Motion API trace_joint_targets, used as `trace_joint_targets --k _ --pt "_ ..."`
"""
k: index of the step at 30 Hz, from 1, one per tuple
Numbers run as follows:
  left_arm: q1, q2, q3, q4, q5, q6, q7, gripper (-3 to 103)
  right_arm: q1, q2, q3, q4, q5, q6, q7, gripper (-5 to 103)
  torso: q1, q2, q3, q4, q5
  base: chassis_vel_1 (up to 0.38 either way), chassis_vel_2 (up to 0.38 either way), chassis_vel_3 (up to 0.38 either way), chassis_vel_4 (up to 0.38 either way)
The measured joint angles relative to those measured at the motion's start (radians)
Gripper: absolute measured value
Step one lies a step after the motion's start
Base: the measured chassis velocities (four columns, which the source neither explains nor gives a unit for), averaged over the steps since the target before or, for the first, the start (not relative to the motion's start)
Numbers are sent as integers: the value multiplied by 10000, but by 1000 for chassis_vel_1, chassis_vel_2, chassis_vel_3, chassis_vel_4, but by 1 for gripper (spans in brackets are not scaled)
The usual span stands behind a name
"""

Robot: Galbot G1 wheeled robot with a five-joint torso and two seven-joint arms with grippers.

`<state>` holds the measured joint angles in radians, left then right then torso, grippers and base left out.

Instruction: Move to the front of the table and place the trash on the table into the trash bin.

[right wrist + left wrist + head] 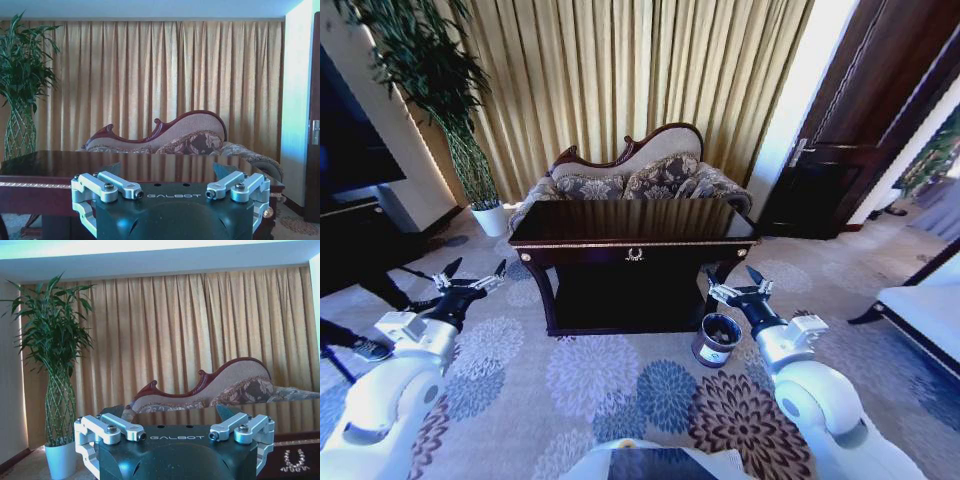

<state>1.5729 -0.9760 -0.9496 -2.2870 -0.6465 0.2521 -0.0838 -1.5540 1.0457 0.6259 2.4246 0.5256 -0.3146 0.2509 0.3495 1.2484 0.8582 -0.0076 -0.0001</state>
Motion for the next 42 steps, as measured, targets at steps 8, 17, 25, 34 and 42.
trace_joint_targets --k 8,17,25,34,42 --pt "32 6 -9 -35 0 0 -4 100 -69 5 38 36 -4 20 0 100 0 0 0 3 -2 194 -180 -179 184" --pt "24 -1 7 -63 -3 0 -8 100 -106 -15 69 76 -4 27 2 100 4 -2 1 1 -1 176 -186 -174 193" --pt "-9 -1 77 -80 -3 8 -35 100 -158 -13 96 81 -4 32 5 100 1 -1 0 1 -3 201 -192 -200 194" --pt "-12 -10 155 -129 -22 48 -67 100 -187 -17 106 62 -17 37 12 100 -2 1 -2 3 0 184 -186 -172 187" --pt "-20 -5 169 -113 -24 48 -67 100 -177 4 100 35 -52 39 16 100 -3 2 -2 -2 -1 187 -189 -186 180"
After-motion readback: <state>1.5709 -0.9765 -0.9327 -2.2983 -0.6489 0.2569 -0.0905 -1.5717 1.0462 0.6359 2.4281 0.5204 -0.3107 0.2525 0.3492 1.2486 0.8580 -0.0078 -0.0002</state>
